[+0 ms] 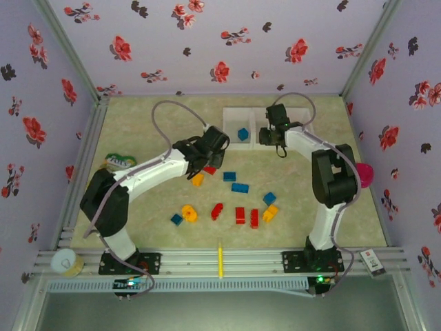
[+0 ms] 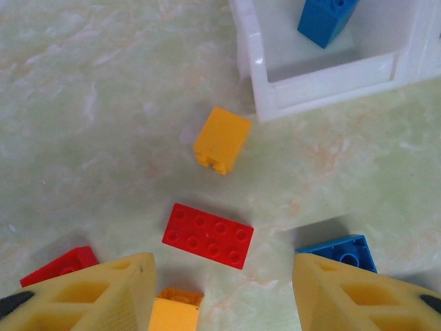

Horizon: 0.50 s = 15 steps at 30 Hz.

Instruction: Sort the legos into containers by color

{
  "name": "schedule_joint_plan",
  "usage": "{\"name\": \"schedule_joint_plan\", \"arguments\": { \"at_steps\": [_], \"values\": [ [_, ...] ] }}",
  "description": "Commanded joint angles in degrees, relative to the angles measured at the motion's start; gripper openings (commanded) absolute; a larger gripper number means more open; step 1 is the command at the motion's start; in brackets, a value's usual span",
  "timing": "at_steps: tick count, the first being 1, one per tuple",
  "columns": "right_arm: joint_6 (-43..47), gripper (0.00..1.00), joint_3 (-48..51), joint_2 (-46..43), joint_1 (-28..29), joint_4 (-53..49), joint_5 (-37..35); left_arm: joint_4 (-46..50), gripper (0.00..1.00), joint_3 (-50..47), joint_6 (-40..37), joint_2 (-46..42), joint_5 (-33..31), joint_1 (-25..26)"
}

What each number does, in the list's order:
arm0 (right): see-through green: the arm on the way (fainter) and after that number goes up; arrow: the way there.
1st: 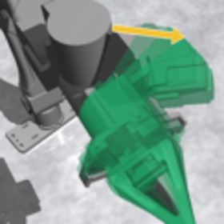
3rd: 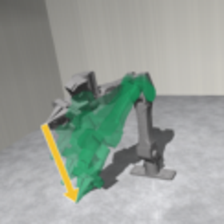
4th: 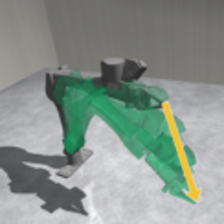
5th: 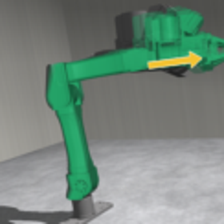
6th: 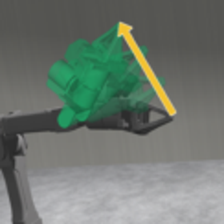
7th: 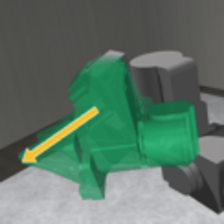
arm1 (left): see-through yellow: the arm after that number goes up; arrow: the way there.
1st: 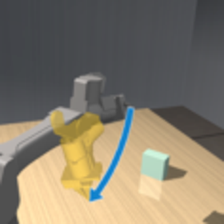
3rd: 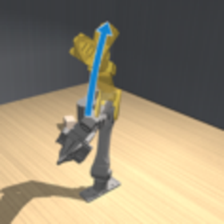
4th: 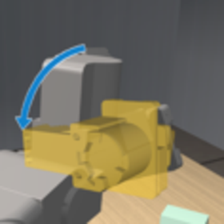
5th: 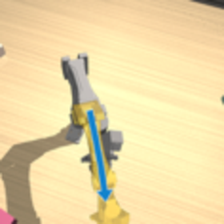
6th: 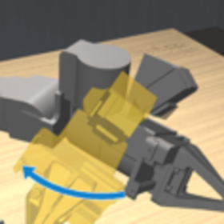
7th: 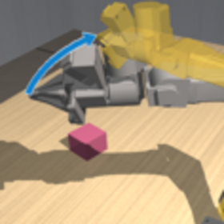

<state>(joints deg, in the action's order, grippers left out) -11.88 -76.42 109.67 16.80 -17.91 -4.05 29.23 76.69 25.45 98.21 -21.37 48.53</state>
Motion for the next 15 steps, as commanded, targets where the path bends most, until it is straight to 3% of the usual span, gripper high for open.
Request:
{"name": "schedule_joint_plan", "arguments": {
  "at_steps": [1, 15],
  "values": [
    [-1.5, 0.41, -2.1, 1.0, -0.4, -0.4, 1.3, 2.3, 0.55, 1.3, 1.8, 1.3, 0.4, 1.0],
    [-1.5, 0.49, -2.7, 0.4, -0.5, -1.1, 1.1, 4.6, 0.63, 1.7, 5.2, 2.4, 1.4, 2.6]
  ]
}}
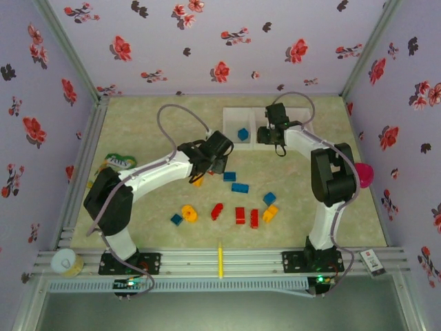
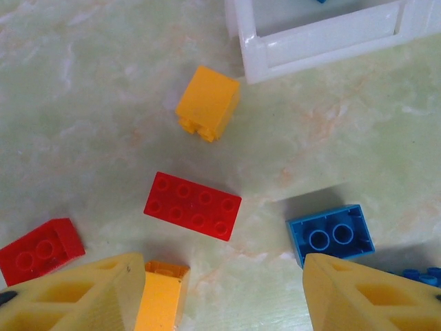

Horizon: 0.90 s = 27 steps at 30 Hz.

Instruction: Sort the legos into containers by color

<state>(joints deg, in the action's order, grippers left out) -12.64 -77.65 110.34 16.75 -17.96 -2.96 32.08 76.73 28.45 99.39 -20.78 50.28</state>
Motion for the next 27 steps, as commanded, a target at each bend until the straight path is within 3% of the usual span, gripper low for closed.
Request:
{"name": "schedule_joint_plan", "arguments": {
  "at_steps": [1, 12, 16, 24, 27],
  "values": [
    [-0.7, 0.50, -1.5, -0.4, -0.4, -1.2, -0.1, 2.0, 0.64, 1.8, 2.6, 1.5, 0.9, 1.1],
    [-0.7, 0.49, -1.3, -2.2, -0.4, -1.8, -0.2, 4.4, 0.66, 4.4, 5.6, 4.9, 2.1, 2.6],
    [-1.0, 0.49, 1.3, -7.1, -0.5, -2.2, 0.1, 5.1, 0.67, 5.1, 8.0, 6.1, 3.4, 3.4],
    [-2.5, 0.50, 9.8, -19.8, -0.3, -3.5, 2.4, 5.8, 0.79, 8.0, 11.3, 10.7, 5.5, 4.4],
    [-3.2, 0.51, 13.2, -23.9, -0.1, -3.9, 3.1, 7.5, 0.75, 10.2, 12.7, 13.0, 5.7, 4.4]
  ]
}}
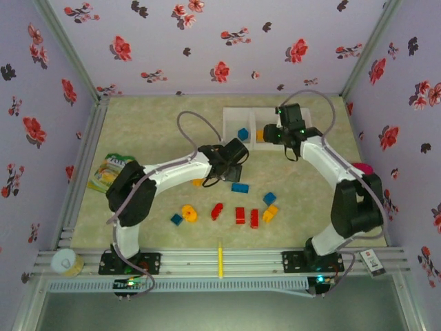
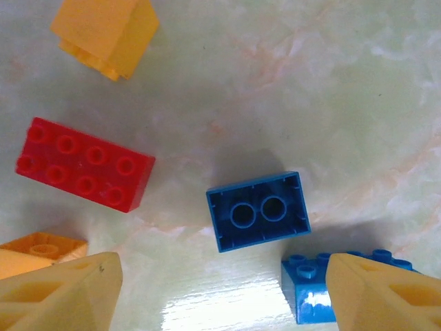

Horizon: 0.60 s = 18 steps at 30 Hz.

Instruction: Sort the legos into containers by color

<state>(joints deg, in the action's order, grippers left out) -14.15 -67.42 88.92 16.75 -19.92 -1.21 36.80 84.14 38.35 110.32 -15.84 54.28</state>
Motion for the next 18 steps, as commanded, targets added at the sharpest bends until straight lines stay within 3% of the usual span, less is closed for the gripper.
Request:
{"name": "schedule_joint_plan", "arguments": {
  "at_steps": [1, 8, 18],
  "values": [
    [-1.9, 0.52, 4.0, -3.8, 0.1, -2.0, 1.5, 4.0, 0.74, 4.0, 3.4, 3.2, 0.6, 0.3],
    [-2.9, 0.55, 9.1, -9.1, 0.6, -2.2, 1.5, 5.8, 0.75, 8.0, 2.9, 7.9, 1.7, 0.3],
    [-3.2, 0.57, 9.8, -9.4, 0.6, -2.8, 1.8, 5.5, 0.81, 9.2, 1.7, 11.1, 3.7, -0.3]
  ]
}}
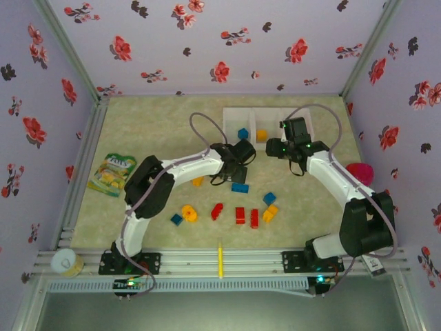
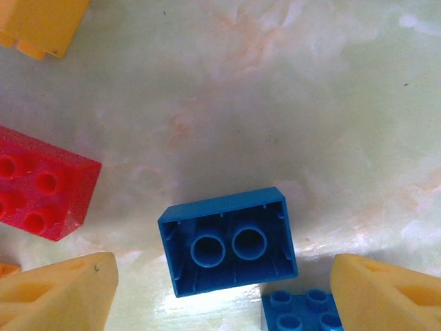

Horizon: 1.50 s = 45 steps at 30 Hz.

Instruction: Sort the legos into containers by color

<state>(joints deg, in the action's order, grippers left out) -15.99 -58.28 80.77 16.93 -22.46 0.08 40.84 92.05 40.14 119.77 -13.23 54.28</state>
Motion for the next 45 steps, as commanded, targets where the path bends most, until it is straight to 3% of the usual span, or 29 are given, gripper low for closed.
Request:
{"name": "schedule_joint_plan", "arguments": {
  "at_steps": [1, 10, 22, 26, 45],
  "values": [
    [-1.4, 0.57, 0.6, -1.3, 0.4, -0.2, 0.5, 1.4, 0.81, 1.1, -0.1, 1.9, 1.2, -0.4],
    [-1.6, 0.53, 0.9, -0.7, 1.4, -0.4, 0.4, -0.4, 0.66, 0.3, -1.4, 2.2, 1.3, -2.0],
    [-1.8, 0.52, -0.1, 1.2, 2.8, -0.4, -0.6, -0.8, 0.58, 0.4, -2.6, 3.6, 1.7, -2.6],
    [-1.7, 0.51, 0.0, 1.2, 2.9, -0.6, -0.9, -1.1, 0.52, 0.4, -3.0, 3.3, 1.8, -2.8],
    [-3.1, 0.49, 5.6, -2.1, 4.1, 0.1, -3.8, 1.6, 0.48, 13.1, -11.2, 0.1, 0.6, -9.0]
  ]
}}
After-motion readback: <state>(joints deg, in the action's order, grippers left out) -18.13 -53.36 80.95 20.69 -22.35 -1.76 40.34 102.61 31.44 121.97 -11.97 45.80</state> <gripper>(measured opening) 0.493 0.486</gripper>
